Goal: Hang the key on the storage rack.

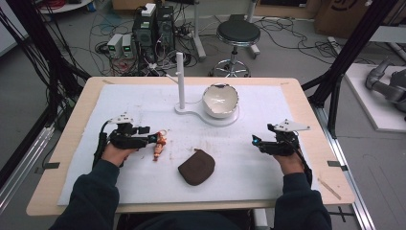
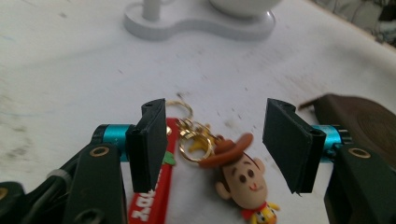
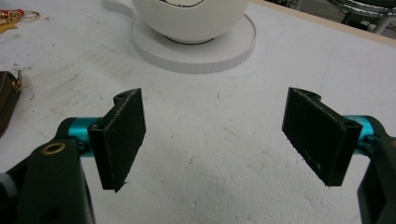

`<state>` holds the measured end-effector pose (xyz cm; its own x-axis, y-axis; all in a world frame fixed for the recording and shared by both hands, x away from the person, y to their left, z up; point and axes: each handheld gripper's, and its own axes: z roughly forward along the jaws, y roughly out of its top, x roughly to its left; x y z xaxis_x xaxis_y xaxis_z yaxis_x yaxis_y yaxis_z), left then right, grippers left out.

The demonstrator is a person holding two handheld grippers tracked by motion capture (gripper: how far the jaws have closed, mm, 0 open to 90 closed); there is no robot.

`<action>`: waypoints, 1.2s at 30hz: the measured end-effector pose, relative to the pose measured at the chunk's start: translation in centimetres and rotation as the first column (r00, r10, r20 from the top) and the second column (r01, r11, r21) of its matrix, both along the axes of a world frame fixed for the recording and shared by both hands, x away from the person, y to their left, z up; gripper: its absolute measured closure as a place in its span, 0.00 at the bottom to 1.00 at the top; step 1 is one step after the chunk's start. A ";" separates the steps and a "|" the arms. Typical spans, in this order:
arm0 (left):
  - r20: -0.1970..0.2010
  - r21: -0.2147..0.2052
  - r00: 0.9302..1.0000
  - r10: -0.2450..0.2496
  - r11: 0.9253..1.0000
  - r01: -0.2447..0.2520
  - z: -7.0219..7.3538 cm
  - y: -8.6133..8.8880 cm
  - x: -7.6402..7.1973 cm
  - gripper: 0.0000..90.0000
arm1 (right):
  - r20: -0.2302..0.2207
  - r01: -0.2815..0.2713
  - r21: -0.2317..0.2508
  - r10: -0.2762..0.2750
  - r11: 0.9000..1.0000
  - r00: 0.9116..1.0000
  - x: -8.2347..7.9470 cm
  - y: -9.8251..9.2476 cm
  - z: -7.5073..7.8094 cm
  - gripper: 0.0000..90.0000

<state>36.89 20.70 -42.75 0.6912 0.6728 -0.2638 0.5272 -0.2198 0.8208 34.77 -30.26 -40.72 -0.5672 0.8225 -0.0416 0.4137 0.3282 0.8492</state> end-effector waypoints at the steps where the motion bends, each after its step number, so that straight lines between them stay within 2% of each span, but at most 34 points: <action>1: 0.000 0.000 1.000 0.000 1.000 0.000 0.0 0.0 0.0 0.44 | 0.000 0.000 0.000 0.000 1.000 1.000 0.0 0.0 0.0 0.24; 2: -0.021 0.034 1.000 -0.004 0.999 0.004 -0.2 -0.7 -0.2 0.44 | 0.000 0.000 0.001 0.000 1.000 1.000 0.1 0.1 0.0 0.24; 3: -0.023 0.064 1.000 -0.005 0.998 0.006 -0.2 -1.0 -0.3 0.43 | -0.002 0.000 0.000 0.000 1.000 1.000 0.2 0.1 -0.1 0.24; 7: -0.057 0.126 0.998 0.000 0.992 0.007 -0.9 -2.2 -0.3 0.35 | -0.013 -0.003 -0.011 0.003 1.000 1.000 0.3 0.2 -0.2 0.24; 9: -0.064 0.195 0.998 0.009 0.981 0.003 -1.2 -2.8 -0.4 0.34 | -0.012 -0.005 -0.014 0.005 1.000 1.000 0.3 0.1 -0.2 0.24; 10: -0.064 0.195 0.998 0.009 0.981 0.003 -1.2 -2.8 -0.4 0.35 | -0.012 -0.002 -0.014 0.002 1.000 1.000 0.3 0.1 -0.2 0.24; 11: -0.062 0.250 0.998 0.006 0.968 0.009 -1.4 -3.3 -0.5 0.37 | -0.013 0.000 -0.016 0.000 1.000 1.000 0.3 0.1 -0.2 0.24; 12: -0.062 0.250 0.998 0.006 0.968 0.009 -1.4 -3.3 -0.5 0.38 | -0.015 0.001 -0.015 -0.002 1.000 1.000 0.2 0.1 -0.2 0.24; 13: -0.048 0.288 0.999 0.022 0.958 -0.007 -1.3 -3.6 -0.7 0.41 | -0.014 0.002 -0.020 -0.002 1.000 1.000 0.2 0.1 -0.2 0.24; 14: -0.048 0.288 0.999 0.022 0.958 -0.007 -1.3 -3.6 -0.7 0.42 | -0.013 0.001 -0.023 -0.001 1.000 1.000 0.3 0.0 -0.2 0.24; 15: -0.046 0.299 0.998 0.030 0.954 -0.015 -1.2 -3.7 -0.8 0.43 | -0.019 0.003 -0.019 -0.003 1.000 1.000 0.2 0.1 -0.2 0.24; 17: -0.036 0.307 0.999 0.032 0.951 -0.020 -1.2 -3.7 -0.8 0.50 | -0.018 0.004 -0.022 -0.004 1.000 1.000 0.2 0.1 -0.3 0.24; 18: -0.038 0.305 0.999 0.030 0.952 -0.017 -1.2 -3.6 -0.7 0.51 | -0.019 0.002 -0.024 -0.003 1.000 1.000 0.2 0.1 -0.3 0.24; 19: -0.054 0.291 0.998 0.027 0.957 -0.010 -1.1 -3.4 -0.5 0.51 | -0.018 0.004 -0.023 -0.005 1.000 1.000 0.2 0.1 -0.3 0.24; 21: -0.058 0.291 0.998 0.032 0.957 -0.014 -1.0 -3.2 -0.4 0.51 | -0.017 0.003 -0.025 -0.004 1.000 1.000 0.2 0.1 -0.3 0.24; 23: -0.048 0.233 0.998 0.049 0.972 -0.037 -0.6 -2.7 -0.3 0.51 | -0.018 0.002 -0.026 -0.003 1.000 1.000 0.2 0.1 -0.2 0.24; 24: -0.039 0.185 0.998 0.051 0.982 -0.043 -0.3 -2.4 -0.2 0.51 | -0.018 0.000 -0.027 0.000 1.000 1.000 0.2 0.0 -0.3 0.24; 25: -0.039 0.185 0.998 0.051 0.982 -0.043 -0.3 -2.4 -0.2 0.51 | -0.015 0.002 -0.025 -0.003 1.000 1.000 0.2 0.0 -0.2 0.24; 26: -0.030 0.112 0.998 0.058 0.992 -0.055 0.3 -1.9 -0.1 0.51 | -0.014 0.003 -0.026 -0.003 1.000 1.000 0.3 0.0 -0.3 0.24; 27: -0.030 0.112 0.998 0.058 0.992 -0.055 0.3 -1.9 -0.1 0.51 | -0.014 0.003 -0.026 -0.003 1.000 1.000 0.3 0.0 -0.3 0.24; 28: -0.002 0.067 0.999 0.050 0.996 -0.050 1.2 -1.4 0.1 0.51 | -0.018 0.004 -0.019 -0.004 1.000 1.000 0.3 0.1 -0.3 0.24; 30: 0.016 0.004 0.999 0.041 0.999 -0.041 2.1 -1.2 0.2 0.51 | -0.016 0.002 -0.022 -0.003 1.000 1.000 0.4 0.1 -0.3 0.24; 32: 0.045 -0.017 0.998 0.035 0.999 -0.034 2.9 -1.2 0.4 0.51 | -0.017 0.004 -0.013 -0.004 1.000 1.000 0.5 0.1 -0.2 0.24; 35: 0.062 -0.031 0.998 0.027 0.999 -0.025 3.6 -1.3 0.6 0.51 | -0.007 0.003 -0.009 -0.003 1.000 1.000 0.6 0.1 -0.1 0.24; 36: 0.084 -0.062 0.996 0.028 0.998 -0.023 4.4 -1.3 1.0 0.51 | -0.006 0.005 -0.007 -0.005 1.000 1.000 0.6 0.1 -0.1 0.24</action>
<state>37.86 19.39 -38.32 0.6953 0.6752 -0.2463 0.4603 -0.1552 0.8741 35.36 -30.17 -40.85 -0.5637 0.8248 -0.0440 0.4207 0.3325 0.8441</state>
